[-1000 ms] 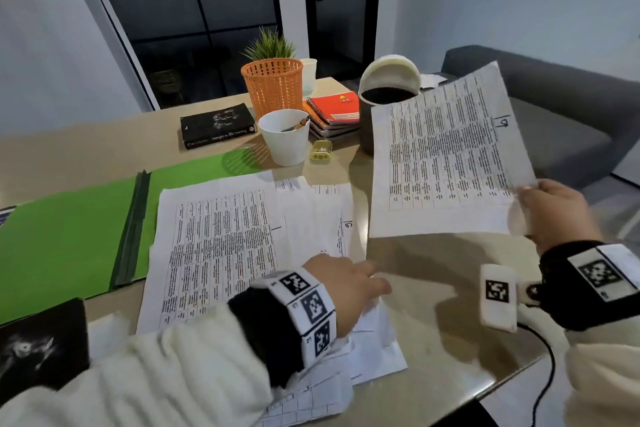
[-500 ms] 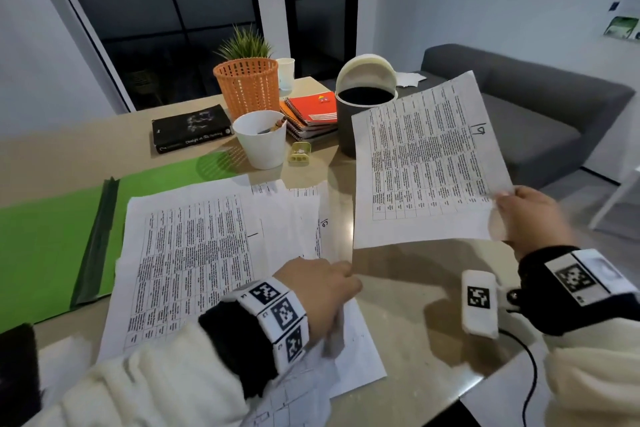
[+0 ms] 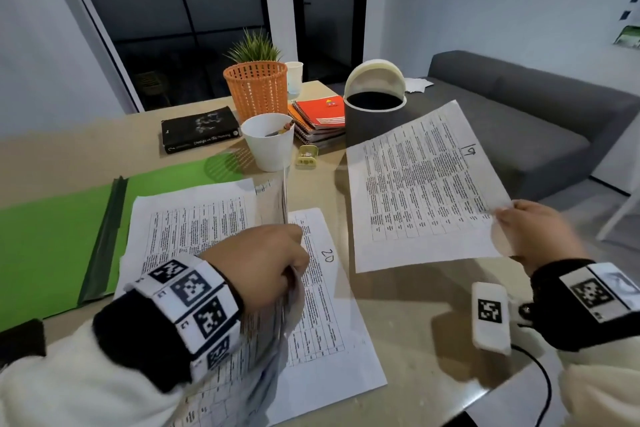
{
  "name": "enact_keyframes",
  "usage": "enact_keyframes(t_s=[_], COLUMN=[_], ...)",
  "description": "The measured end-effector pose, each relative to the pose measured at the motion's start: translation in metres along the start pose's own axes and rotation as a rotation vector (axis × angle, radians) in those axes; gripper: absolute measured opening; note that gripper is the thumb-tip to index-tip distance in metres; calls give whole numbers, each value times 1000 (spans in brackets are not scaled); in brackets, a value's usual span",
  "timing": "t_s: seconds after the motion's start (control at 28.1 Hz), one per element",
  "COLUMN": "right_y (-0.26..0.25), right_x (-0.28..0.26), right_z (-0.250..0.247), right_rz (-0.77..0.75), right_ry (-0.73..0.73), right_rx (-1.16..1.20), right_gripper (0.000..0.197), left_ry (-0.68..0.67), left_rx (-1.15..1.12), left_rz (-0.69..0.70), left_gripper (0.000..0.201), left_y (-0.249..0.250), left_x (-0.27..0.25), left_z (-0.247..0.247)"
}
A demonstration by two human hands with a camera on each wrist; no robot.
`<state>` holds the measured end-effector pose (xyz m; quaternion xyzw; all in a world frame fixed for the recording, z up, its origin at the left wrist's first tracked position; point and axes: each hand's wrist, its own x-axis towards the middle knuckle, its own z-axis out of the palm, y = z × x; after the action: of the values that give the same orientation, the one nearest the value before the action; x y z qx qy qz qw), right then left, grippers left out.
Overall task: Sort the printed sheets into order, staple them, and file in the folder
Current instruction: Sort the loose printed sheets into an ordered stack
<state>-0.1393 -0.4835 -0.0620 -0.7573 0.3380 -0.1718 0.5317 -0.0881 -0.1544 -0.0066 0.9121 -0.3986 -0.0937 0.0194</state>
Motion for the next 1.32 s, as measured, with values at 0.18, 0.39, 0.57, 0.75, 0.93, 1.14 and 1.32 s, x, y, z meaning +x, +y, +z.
enact_keyframes(t_s=[0.18, 0.39, 0.57, 0.75, 0.93, 1.14, 1.32], right_y=[-2, 1, -9, -20, -33, -34, -24], right_x=[-10, -26, -47, -68, -79, -76, -69], right_z=[18, 43, 69, 88, 104, 116, 121], right_rz=[18, 39, 11, -39, -112, -141, -93], right_ry=[-121, -311, -498, -653, -798, -871, -852], right_rx=[-5, -139, -356, -470, -622, -721, -640], right_gripper=[27, 20, 18, 19, 25, 22, 35], left_ry=[20, 27, 51, 60, 78, 69, 24], left_rx=[-1, -11, -10, 1, -12, -26, -23], left_rz=[-19, -68, -70, -96, -110, -78, -42], left_gripper=[20, 22, 22, 25, 25, 23, 23], left_y=[-5, -3, -4, -7, -7, -6, -4], left_x=[-8, -15, -18, -26, -29, -26, -15], left_z=[-3, -6, -12, -16, -18, -12, 5])
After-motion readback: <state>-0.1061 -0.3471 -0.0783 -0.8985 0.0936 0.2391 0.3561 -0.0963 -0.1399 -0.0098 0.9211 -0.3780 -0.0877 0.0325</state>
